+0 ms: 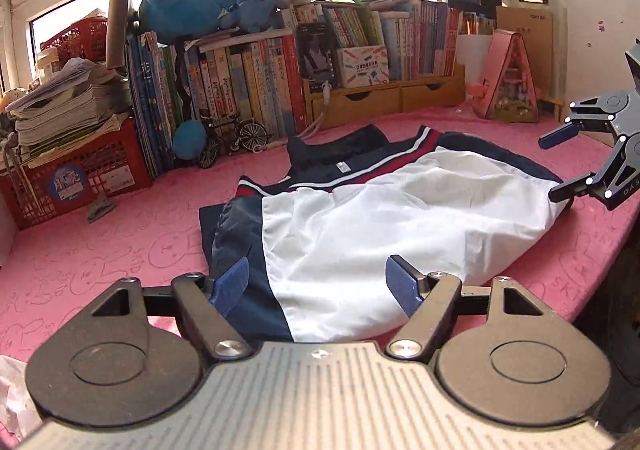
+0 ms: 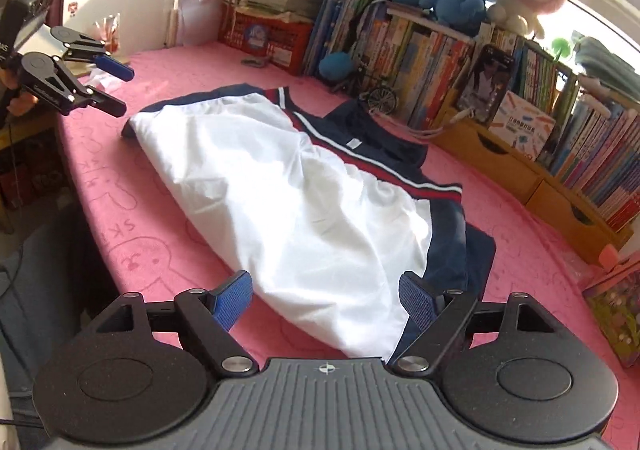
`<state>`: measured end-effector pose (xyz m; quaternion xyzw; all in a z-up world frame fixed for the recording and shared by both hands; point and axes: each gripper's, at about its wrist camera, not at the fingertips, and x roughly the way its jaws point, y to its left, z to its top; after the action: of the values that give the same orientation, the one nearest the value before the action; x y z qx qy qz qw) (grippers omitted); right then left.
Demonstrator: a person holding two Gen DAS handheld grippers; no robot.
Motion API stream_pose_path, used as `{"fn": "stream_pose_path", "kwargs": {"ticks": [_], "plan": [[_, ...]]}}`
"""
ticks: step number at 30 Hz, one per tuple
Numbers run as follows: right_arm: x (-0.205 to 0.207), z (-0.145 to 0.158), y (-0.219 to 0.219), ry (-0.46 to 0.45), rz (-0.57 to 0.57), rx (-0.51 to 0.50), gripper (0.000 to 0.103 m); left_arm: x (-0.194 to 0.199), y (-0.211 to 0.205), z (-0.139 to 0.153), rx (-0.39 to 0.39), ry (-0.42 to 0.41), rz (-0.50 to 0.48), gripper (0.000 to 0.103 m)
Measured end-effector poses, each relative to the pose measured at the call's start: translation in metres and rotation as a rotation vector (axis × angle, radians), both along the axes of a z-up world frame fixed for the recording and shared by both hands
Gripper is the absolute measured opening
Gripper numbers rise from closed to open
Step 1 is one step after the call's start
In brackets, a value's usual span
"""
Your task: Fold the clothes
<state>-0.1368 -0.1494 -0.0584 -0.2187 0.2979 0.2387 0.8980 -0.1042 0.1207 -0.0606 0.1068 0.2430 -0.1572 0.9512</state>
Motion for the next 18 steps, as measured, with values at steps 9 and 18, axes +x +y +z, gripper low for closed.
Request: {"fn": "stream_pose_path", "kwargs": {"ticks": [9, 18], "plan": [[0.085, -0.053, 0.029, 0.064, 0.062, 0.086, 0.097, 0.046, -0.054, -0.039, 0.111, -0.012, 0.061, 0.079], [0.099, -0.094, 0.009, 0.116, 0.074, 0.199, 0.103, 0.064, -0.038, -0.062, 0.140, 0.062, 0.147, 0.089]]}}
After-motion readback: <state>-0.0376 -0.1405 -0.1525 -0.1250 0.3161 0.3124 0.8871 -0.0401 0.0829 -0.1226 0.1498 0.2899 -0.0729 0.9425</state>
